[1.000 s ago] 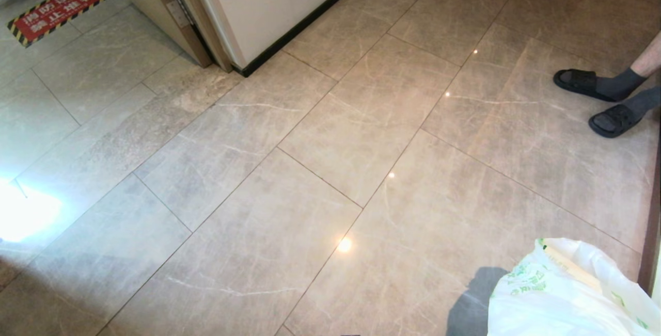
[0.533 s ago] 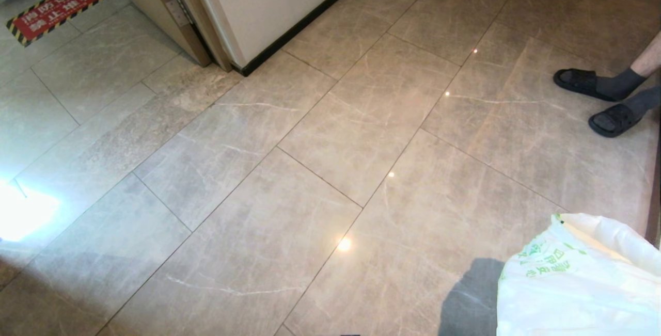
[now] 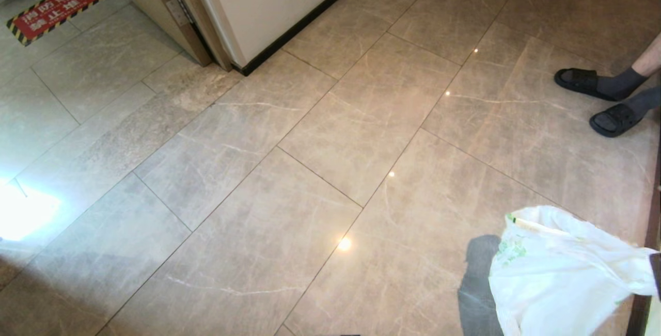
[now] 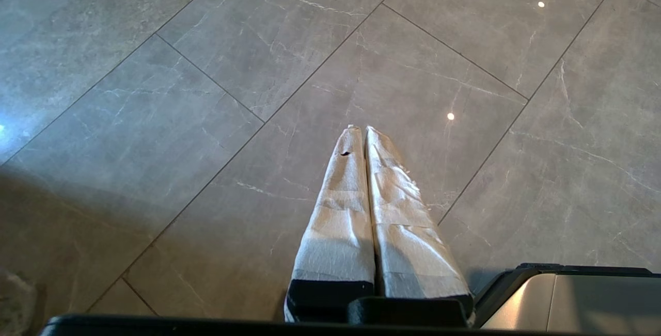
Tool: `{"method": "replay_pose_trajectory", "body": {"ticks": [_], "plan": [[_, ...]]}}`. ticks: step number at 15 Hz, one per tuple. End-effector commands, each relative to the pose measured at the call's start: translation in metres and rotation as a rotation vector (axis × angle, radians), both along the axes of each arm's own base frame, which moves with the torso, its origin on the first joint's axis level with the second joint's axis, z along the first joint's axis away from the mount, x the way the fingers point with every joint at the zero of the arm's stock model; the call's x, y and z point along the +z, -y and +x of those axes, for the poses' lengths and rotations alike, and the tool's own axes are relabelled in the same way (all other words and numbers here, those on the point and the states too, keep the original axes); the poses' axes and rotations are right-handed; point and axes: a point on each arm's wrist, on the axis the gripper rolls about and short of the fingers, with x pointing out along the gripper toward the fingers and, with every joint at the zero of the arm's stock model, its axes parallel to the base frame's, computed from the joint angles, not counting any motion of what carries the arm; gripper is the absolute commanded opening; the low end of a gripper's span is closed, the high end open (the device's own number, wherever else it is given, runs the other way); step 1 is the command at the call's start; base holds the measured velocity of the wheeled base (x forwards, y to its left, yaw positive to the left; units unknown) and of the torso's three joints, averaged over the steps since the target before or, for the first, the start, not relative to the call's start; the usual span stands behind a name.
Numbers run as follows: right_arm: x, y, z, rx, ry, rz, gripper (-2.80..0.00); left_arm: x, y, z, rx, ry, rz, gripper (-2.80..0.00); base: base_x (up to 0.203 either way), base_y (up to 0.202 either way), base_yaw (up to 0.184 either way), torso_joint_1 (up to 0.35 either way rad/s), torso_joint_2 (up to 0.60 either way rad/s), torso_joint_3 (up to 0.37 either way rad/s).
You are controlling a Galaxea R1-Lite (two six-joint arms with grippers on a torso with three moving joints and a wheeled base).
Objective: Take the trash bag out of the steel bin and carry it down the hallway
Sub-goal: Put the trash bag at the door
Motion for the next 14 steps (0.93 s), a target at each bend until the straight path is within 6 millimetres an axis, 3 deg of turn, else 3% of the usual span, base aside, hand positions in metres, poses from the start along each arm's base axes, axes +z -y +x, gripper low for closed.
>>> {"method": "replay_pose_trajectory", "body": {"ticks": [1, 5, 8, 9, 11, 14], "plan": [[-0.044, 0.004, 0.062, -0.008, -0.143, 0.002, -2.8, 0.0, 0.0, 0.0, 0.0, 0.0, 0.0, -2.8, 0.0, 0.0, 0.0, 0.0, 0.0, 0.0], [-0.084, 0.007, 0.11, -0.012, -0.153, -0.002, -2.8, 0.0, 0.0, 0.0, 0.0, 0.0, 0.0, -2.8, 0.0, 0.0, 0.0, 0.0, 0.0, 0.0], [-0.103, 0.009, 0.141, 0.002, -0.08, 0.012, -2.8, 0.0, 0.0, 0.0, 0.0, 0.0, 0.0, -2.8, 0.0, 0.0, 0.0, 0.0, 0.0, 0.0], [-0.104, 0.015, 0.148, 0.014, -0.041, 0.026, 0.0, 0.0, 0.0, 0.0, 0.0, 0.0, 0.0, -2.8, 0.0, 0.0, 0.0, 0.0, 0.0, 0.0], [-0.099, 0.023, 0.148, 0.064, -0.019, 0.007, 0.0, 0.0, 0.0, 0.0, 0.0, 0.0, 0.0, -2.8, 0.0, 0.0, 0.0, 0.0, 0.0, 0.0], [-0.08, 0.022, 0.132, 0.085, 0.003, 0.0, 0.0, 0.0, 0.0, 0.0, 0.0, 0.0, 0.0, -2.8, 0.0, 0.0, 0.0, 0.0, 0.0, 0.0]]}}
